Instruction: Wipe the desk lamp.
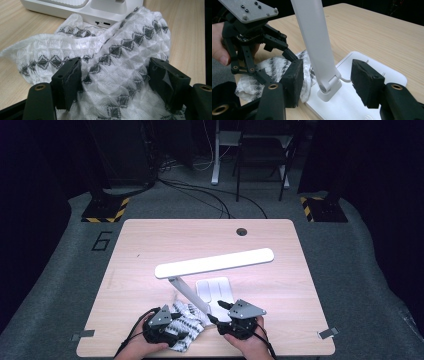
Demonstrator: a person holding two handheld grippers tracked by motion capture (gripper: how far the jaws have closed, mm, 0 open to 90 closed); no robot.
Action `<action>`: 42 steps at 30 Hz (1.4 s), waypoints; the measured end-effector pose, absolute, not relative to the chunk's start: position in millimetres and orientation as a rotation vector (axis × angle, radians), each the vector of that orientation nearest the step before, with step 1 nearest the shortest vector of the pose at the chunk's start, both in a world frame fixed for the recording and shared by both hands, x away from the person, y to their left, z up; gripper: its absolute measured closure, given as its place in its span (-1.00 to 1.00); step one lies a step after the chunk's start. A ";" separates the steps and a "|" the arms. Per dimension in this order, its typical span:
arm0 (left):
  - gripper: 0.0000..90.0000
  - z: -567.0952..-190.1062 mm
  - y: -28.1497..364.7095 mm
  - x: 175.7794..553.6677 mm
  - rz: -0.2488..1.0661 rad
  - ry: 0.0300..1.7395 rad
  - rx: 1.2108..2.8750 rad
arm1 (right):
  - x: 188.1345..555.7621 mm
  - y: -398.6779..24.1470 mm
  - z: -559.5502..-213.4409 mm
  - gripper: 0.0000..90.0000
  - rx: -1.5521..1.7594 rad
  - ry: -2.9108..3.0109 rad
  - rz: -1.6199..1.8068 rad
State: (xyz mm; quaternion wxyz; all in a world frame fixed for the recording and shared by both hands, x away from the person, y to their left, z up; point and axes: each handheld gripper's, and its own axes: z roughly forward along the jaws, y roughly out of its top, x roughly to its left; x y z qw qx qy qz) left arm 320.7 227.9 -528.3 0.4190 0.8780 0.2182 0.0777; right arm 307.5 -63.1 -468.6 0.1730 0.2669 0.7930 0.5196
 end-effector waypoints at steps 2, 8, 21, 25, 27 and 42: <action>-0.40 -527.6 227.7 321.6 0.192 0.548 2.209 | 308.7 -62.8 -469.7 -0.03 0.760 2.261 1.465; -0.37 -526.4 226.2 321.8 0.194 0.561 2.219 | 313.1 -61.1 -471.8 -0.02 0.754 2.251 1.442; -0.21 -524.1 223.9 322.2 0.224 0.593 2.237 | 320.5 -57.5 -477.5 -0.02 0.746 2.310 1.422; -0.07 -522.5 224.5 323.0 0.228 0.613 2.242 | 321.2 -57.3 -477.9 -0.03 0.756 2.318 1.409; 0.07 -521.8 225.8 324.2 0.234 0.618 2.242 | 322.3 -57.8 -478.4 -0.03 0.758 2.321 1.405; 0.66 -515.5 226.5 323.4 0.268 0.643 2.230 | 333.5 -53.8 -483.5 -0.14 0.703 2.376 1.395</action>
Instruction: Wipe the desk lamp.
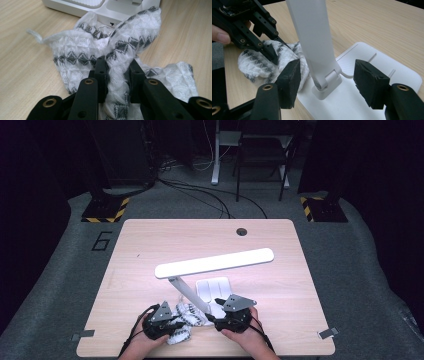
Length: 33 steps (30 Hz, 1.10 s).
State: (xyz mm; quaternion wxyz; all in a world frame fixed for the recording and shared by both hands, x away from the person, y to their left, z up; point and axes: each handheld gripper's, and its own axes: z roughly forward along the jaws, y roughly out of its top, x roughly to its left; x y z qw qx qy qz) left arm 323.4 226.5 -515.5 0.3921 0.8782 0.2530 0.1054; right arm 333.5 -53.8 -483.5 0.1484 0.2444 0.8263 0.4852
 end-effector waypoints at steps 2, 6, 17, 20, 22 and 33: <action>0.67 -513.6 228.5 323.1 0.269 0.649 2.217 | 333.9 -50.9 -484.0 -0.14 0.681 2.390 1.402; 0.67 -509.1 234.7 323.1 0.263 0.673 2.180 | 337.2 -47.0 -487.5 -0.12 0.681 2.419 1.375; 0.68 -491.8 257.7 320.9 0.273 0.704 2.062 | 351.0 -41.9 -495.5 -0.05 0.659 2.478 1.320; 0.68 -489.3 260.3 319.8 0.272 0.712 2.033 | 354.1 -39.3 -497.3 -0.08 0.671 2.495 1.323; 0.68 -487.7 261.9 319.7 0.274 0.708 2.027 | 357.3 -38.3 -498.4 -0.11 0.671 2.503 1.325; 0.68 -483.3 266.4 319.1 0.277 0.711 1.985 | 366.9 -33.1 -504.5 -0.16 0.689 2.542 1.356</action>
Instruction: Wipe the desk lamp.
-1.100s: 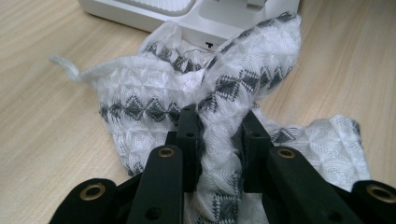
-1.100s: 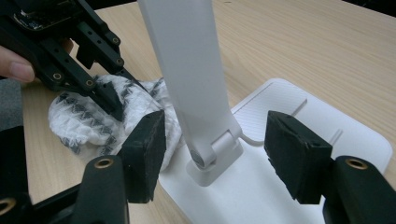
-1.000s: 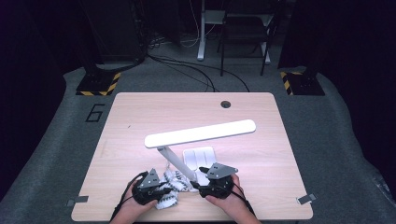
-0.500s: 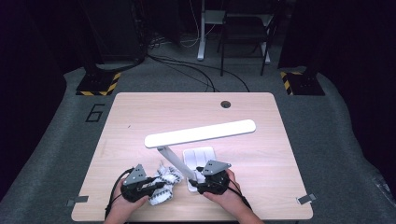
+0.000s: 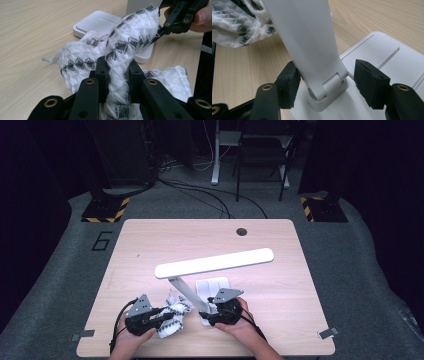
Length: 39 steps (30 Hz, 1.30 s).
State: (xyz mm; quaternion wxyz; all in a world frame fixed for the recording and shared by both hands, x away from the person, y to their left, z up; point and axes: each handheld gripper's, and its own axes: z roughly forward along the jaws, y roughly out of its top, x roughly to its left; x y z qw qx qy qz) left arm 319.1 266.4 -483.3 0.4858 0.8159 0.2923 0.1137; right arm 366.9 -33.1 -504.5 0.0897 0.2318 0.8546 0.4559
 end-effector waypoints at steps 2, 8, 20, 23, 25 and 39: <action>0.68 -482.6 267.1 318.5 0.278 0.719 1.970 | 367.4 -32.4 -505.2 -0.16 0.703 2.548 1.361; 0.68 -480.2 270.7 318.0 0.285 0.720 1.940 | 369.9 -29.1 -506.2 -0.15 0.704 2.559 1.390; 0.68 -477.0 276.4 316.9 0.288 0.725 1.915 | 378.3 -19.8 -505.1 -0.13 0.753 2.623 1.429; 0.68 -476.1 277.8 316.9 0.293 0.721 1.915 | 377.6 -19.4 -504.9 -0.13 0.759 2.617 1.421; 0.68 -475.8 277.7 316.4 0.284 0.726 1.903 | 377.3 -19.4 -505.0 -0.13 0.769 2.617 1.422; 0.68 -470.4 278.6 314.2 0.286 0.710 1.866 | 365.6 -21.0 -505.5 -0.13 0.801 2.597 1.415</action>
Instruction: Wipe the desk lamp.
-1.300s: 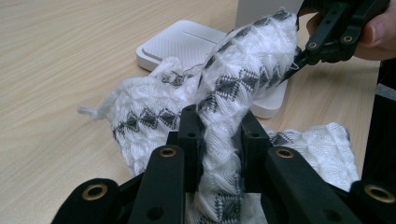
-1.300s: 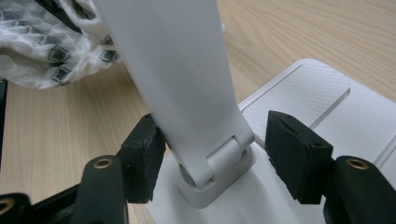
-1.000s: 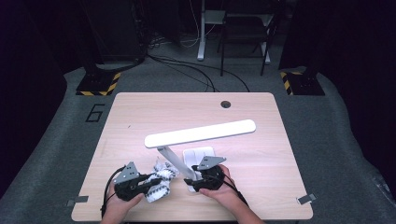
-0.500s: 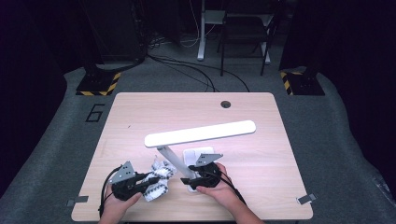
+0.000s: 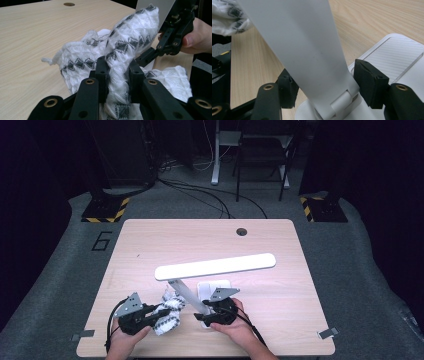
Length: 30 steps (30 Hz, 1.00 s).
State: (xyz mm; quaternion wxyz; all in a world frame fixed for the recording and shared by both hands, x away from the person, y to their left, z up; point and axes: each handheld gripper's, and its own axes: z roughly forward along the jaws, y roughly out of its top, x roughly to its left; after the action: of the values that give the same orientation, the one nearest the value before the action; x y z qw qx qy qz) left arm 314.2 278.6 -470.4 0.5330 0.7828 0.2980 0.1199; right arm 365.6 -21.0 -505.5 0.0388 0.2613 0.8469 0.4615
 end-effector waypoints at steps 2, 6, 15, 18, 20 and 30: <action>0.68 -467.4 278.2 313.7 0.279 0.703 1.858 | 363.9 -20.8 -505.6 -0.12 0.804 2.585 1.412; 0.68 -461.6 277.2 313.0 0.280 0.695 1.846 | 360.5 -19.3 -505.3 -0.12 0.842 2.574 1.400; 0.67 -450.5 275.3 312.0 0.266 0.664 1.837 | 356.3 -17.4 -505.8 -0.12 0.893 2.537 1.393; 0.67 -446.2 273.6 313.0 0.276 0.653 1.826 | 355.3 -16.9 -505.8 -0.13 0.913 2.532 1.390; 0.67 -442.6 273.0 313.7 0.275 0.648 1.826 | 356.3 -17.6 -506.0 -0.14 0.898 2.539 1.397; 0.67 -422.4 271.6 316.0 0.280 0.619 1.815 | 355.2 -28.2 -510.0 -0.14 0.810 2.566 1.333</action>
State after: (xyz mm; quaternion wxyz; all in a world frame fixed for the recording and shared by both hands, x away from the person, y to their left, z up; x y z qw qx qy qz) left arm 316.0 271.6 -422.4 0.5662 0.7719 0.2634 0.1193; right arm 355.2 -28.2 -510.0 0.0694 0.2691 0.8524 0.4429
